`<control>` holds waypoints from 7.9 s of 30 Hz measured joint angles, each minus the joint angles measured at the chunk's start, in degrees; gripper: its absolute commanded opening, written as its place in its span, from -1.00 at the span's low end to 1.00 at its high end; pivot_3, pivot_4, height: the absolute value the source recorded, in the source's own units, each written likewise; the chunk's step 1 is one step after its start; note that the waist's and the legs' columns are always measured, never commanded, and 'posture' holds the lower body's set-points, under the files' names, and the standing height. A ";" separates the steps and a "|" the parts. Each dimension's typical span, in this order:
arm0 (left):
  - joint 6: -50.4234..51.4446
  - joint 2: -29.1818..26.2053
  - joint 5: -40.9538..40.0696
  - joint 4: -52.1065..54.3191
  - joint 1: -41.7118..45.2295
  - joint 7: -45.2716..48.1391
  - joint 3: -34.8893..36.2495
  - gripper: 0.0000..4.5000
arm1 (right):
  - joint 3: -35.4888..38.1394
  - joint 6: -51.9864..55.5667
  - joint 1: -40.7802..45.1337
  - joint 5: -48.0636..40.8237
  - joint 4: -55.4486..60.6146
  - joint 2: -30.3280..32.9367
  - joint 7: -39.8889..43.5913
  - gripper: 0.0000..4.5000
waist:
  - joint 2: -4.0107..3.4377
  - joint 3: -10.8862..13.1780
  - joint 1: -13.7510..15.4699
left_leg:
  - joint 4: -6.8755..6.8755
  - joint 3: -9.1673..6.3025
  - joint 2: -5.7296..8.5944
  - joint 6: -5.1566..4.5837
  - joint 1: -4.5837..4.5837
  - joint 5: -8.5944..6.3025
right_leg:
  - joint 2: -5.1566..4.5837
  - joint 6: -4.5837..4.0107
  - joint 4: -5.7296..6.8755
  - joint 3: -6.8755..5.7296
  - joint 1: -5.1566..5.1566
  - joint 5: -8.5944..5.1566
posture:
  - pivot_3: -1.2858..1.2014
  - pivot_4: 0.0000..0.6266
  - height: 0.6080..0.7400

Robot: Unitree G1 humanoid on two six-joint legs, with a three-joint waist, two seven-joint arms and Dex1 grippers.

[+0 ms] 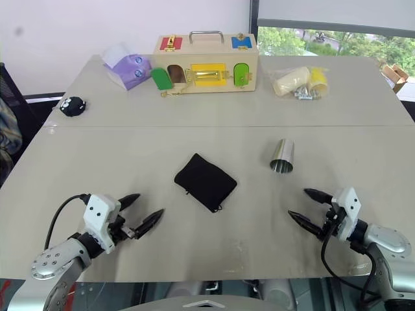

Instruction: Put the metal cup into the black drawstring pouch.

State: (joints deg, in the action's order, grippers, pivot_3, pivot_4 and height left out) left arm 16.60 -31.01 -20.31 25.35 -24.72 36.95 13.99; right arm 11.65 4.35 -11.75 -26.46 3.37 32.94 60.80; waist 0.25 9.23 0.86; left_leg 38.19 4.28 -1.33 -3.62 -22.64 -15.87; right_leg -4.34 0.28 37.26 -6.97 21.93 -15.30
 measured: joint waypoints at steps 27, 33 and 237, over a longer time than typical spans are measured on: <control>4.27 -0.18 -0.60 6.96 -0.51 0.58 -6.04 1.00 | -0.25 -3.76 1.76 0.01 -4.28 1.19 4.96 0.98 | 0.00 0.01 0.00 | 0.03 0.01 0.00 -0.02 -0.05 0.00 | 0.00 0.00 -0.07 -0.01 -0.07 0.01 | 0.03 -0.52 1.00; 12.82 -0.97 -7.95 17.29 2.79 -0.11 -9.07 1.00 | -2.79 -3.12 -0.54 -3.15 1.20 1.86 10.66 0.98 | -0.08 0.06 0.09 | 0.05 -0.01 0.00 -0.03 -0.07 0.01 | 0.00 0.01 -0.07 -0.03 -0.10 0.02 | 0.03 -0.52 1.00; 28.48 15.43 7.55 0.56 42.46 -20.48 -11.06 -1.00 | -4.63 -0.83 20.57 10.14 -7.38 -18.35 -31.30 -0.93 | 0.09 0.05 0.74 | 0.47 0.08 0.04 0.26 0.00 0.22 | 0.20 0.08 0.53 0.04 -0.17 0.04 | 0.03 -0.52 1.00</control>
State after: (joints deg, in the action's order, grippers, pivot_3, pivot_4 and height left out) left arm 45.09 -15.57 -12.76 25.91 17.74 16.47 2.93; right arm 7.02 3.51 8.81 -16.32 -4.01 14.60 29.50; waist 0.34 9.28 1.60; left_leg 38.66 4.36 -1.28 -3.36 -22.64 -15.66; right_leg -4.14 0.36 37.79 -6.92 21.76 -15.26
